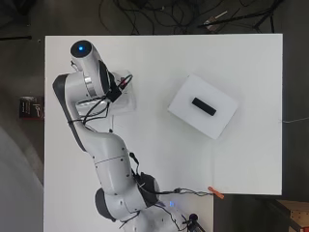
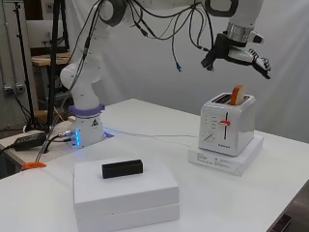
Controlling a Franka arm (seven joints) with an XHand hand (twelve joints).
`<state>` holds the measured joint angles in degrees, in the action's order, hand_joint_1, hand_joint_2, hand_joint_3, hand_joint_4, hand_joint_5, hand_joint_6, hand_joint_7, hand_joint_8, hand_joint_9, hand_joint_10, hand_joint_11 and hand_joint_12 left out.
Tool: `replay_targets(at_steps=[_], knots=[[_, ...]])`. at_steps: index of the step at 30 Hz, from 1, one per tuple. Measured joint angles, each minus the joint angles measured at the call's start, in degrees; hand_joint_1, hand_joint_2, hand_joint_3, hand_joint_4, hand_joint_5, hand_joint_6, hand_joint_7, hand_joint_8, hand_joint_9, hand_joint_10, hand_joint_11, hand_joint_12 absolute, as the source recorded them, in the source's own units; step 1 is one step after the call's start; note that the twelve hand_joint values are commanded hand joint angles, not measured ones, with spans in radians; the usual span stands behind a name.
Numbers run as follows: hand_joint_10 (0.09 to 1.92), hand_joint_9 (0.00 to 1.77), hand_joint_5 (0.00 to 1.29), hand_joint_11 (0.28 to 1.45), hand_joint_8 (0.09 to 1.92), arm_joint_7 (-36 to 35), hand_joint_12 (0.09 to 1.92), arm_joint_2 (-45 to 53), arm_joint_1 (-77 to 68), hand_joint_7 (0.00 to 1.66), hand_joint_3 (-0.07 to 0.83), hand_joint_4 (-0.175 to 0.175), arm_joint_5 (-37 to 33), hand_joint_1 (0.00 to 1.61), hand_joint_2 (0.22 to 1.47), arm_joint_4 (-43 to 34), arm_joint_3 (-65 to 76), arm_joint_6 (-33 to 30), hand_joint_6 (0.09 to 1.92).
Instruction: Teleoperate dual arm-hand system to toast a bread
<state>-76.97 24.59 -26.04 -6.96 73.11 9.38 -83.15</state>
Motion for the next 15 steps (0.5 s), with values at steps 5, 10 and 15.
replay_targets(at_steps=[5,10,15], knots=[[0.09,0.38,0.33,0.38,0.09,6.71,0.09,-3.13,1.42,0.29,0.007,-0.021,-0.26,0.0,1.13,11.57,0.99,-7.49,0.09],[0.09,0.38,0.34,0.38,0.09,11.66,0.09,-3.09,2.9,0.31,0.006,-0.007,-0.75,0.0,1.14,19.37,4.0,-10.56,0.09],[0.09,0.39,0.36,0.39,0.09,15.3,0.09,-1.28,5.69,0.33,0.006,0.012,-1.73,0.0,1.15,16.39,8.36,-12.9,0.09]])
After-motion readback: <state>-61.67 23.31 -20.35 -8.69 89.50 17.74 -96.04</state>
